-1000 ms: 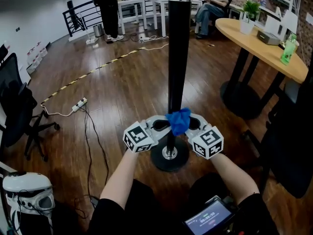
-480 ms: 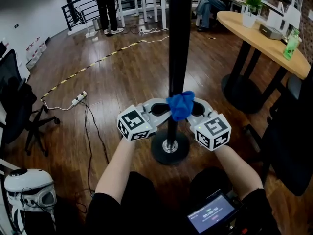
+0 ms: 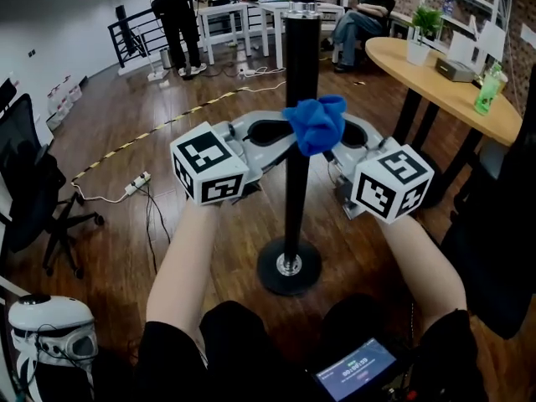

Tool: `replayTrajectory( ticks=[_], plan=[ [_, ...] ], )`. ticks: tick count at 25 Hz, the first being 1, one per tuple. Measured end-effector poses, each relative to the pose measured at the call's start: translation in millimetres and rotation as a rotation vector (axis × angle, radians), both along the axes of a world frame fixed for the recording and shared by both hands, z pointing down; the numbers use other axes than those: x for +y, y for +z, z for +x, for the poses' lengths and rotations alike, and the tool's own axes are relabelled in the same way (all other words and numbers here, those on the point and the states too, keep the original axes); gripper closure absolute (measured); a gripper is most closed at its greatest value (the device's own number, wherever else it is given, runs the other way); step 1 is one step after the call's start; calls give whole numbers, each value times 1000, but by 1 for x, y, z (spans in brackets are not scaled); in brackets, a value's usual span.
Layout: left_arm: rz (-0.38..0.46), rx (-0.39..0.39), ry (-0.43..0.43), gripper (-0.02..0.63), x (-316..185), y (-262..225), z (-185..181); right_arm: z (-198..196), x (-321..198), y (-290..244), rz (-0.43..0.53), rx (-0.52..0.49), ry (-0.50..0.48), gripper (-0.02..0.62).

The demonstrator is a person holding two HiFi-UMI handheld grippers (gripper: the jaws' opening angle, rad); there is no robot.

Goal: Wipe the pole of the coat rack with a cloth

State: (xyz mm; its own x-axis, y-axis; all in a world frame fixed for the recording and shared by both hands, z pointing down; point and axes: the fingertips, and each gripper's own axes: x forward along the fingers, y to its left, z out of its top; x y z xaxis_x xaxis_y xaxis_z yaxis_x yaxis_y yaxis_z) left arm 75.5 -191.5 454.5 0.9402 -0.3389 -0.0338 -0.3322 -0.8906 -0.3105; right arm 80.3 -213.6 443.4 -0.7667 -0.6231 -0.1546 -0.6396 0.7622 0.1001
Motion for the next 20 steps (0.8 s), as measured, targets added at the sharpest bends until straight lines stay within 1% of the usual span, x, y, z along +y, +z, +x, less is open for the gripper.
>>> replayTrajectory(
  ticks=[2,5,6,8,10,12,14,17,18,20],
  plan=[
    [28,37,-1,601,2,-35,-4,-3,3,-35,33,-29,-3,545],
    [49,125,-21,601,0,-77,-11,-7,5,-76,75,-60,-12,543],
    [53,140,-33,601,-1,-84,-12,-8,6,-81,85,-63,-7,543],
    [50,140,-53,601,-1,-77,-13,-10,7,-75,105,-46,12,544],
    [22,130,-55,601,-2,-54,-14,-11,7,-52,108,-15,24,544],
    [-9,120,-43,601,-4,-23,-12,-9,5,-21,82,-7,24,543],
    [-32,90,-29,601,-4,12,-9,-6,4,16,43,-10,21,543],
    [-74,29,-14,601,-3,73,-4,-3,2,80,-44,-10,-1,543],
    [-92,24,-8,601,-4,93,-2,-2,1,101,-67,-1,-11,543],
    [-143,44,8,601,-5,131,1,1,-1,139,-100,27,-25,543]
  ],
)
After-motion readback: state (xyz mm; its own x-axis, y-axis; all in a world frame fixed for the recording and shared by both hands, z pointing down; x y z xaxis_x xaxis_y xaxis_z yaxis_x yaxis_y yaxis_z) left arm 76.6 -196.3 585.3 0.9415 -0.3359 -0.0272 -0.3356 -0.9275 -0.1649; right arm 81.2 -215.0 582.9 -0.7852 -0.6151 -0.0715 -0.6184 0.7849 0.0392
